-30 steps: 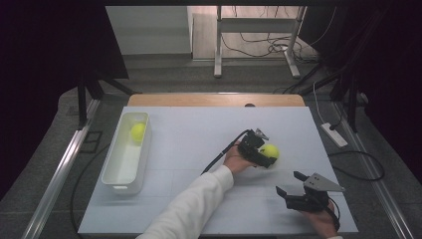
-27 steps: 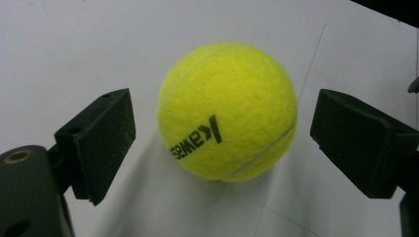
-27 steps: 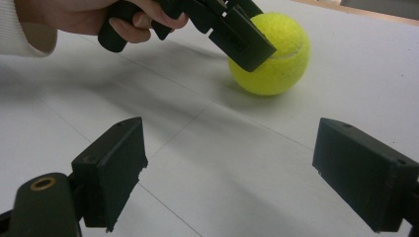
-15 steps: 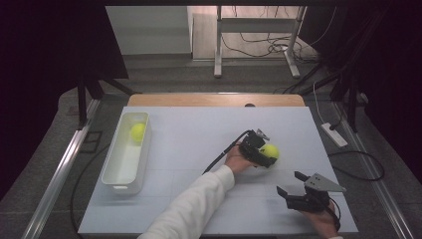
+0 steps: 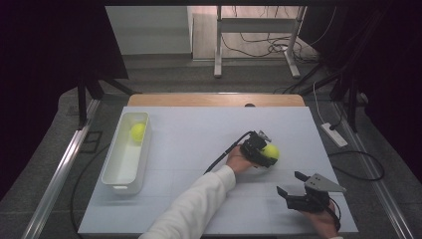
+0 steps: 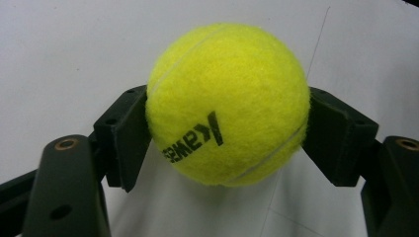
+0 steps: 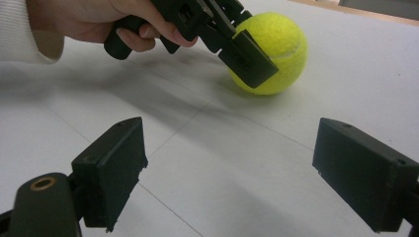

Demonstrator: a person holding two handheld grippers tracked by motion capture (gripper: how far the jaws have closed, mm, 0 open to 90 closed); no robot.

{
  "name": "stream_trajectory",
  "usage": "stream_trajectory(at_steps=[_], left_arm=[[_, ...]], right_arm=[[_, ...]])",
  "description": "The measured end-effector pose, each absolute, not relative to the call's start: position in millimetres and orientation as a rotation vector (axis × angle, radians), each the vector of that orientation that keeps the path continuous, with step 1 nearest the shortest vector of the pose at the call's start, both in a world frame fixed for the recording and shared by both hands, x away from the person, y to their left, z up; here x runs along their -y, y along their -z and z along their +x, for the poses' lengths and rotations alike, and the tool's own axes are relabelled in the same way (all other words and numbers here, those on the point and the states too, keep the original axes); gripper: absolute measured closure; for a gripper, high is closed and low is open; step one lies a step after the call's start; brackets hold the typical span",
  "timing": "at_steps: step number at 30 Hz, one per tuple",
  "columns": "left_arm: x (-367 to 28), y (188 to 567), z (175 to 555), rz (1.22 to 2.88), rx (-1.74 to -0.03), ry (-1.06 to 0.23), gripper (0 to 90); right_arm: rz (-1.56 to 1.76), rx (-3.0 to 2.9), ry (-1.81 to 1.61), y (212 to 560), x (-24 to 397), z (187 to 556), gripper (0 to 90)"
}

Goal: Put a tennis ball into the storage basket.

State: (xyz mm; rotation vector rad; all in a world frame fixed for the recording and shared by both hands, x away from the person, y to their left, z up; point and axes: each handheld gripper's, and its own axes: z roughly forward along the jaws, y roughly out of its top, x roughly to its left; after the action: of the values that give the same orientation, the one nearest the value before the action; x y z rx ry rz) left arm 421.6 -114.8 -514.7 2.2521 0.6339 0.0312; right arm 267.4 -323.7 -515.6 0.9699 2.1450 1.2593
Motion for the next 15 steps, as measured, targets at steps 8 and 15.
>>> stream_trajectory(at_steps=[8, 15], left_arm=[[111.3, 509.4, 421.1, 2.244, -0.638, -0.031, 26.9], [104.0, 494.7, 417.8, 2.213, -0.622, -0.042, 27.0]], right_arm=[[0.969, -2.143, -1.259, 515.5, 323.6, 267.2, 12.7], [0.968, -2.141, -1.259, 515.5, 323.7, 267.1, 12.7]])
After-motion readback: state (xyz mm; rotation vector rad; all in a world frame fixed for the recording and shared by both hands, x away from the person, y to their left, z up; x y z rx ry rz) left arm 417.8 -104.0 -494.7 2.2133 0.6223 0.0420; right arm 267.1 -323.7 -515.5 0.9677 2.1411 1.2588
